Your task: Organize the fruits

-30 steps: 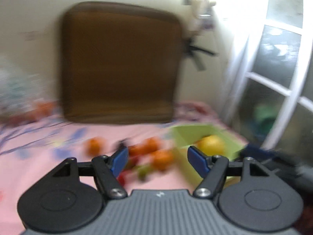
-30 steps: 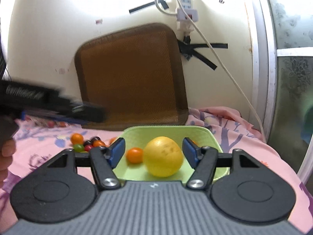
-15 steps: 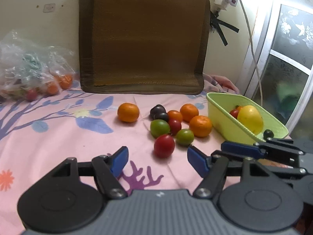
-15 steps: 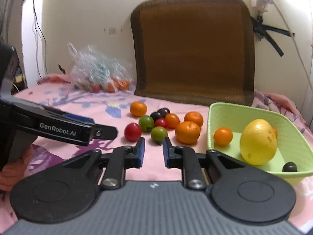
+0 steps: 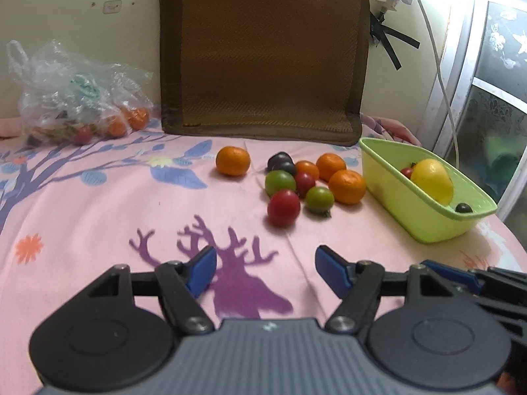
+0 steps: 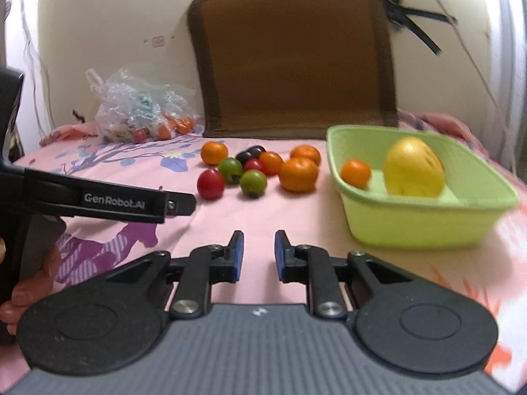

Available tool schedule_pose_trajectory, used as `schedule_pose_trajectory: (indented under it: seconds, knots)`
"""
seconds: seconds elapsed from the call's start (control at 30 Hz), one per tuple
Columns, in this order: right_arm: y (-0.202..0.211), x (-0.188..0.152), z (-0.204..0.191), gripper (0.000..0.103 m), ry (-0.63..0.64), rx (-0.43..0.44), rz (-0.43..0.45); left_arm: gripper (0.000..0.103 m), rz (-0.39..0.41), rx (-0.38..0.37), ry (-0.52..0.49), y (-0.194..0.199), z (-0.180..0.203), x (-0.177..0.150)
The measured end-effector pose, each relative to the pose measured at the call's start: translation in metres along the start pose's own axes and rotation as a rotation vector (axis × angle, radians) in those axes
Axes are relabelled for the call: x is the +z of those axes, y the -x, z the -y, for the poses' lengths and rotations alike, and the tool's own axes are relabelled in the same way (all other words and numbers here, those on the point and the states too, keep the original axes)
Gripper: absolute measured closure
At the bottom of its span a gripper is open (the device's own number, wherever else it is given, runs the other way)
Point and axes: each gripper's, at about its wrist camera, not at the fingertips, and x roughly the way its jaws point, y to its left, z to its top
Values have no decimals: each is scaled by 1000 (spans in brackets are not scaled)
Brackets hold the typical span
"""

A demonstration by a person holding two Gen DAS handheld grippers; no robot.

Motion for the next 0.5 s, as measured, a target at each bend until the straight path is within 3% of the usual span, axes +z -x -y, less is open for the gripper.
schedule_pose_trajectory:
  seconds: [0.23, 0.5]
  knots:
    - [24, -13, 13, 79, -90, -49, 34, 31, 5, 32, -28, 14, 22, -17]
    - [43, -25, 28, 71, -170, -80, 60, 29, 18, 59, -72, 21, 40, -27]
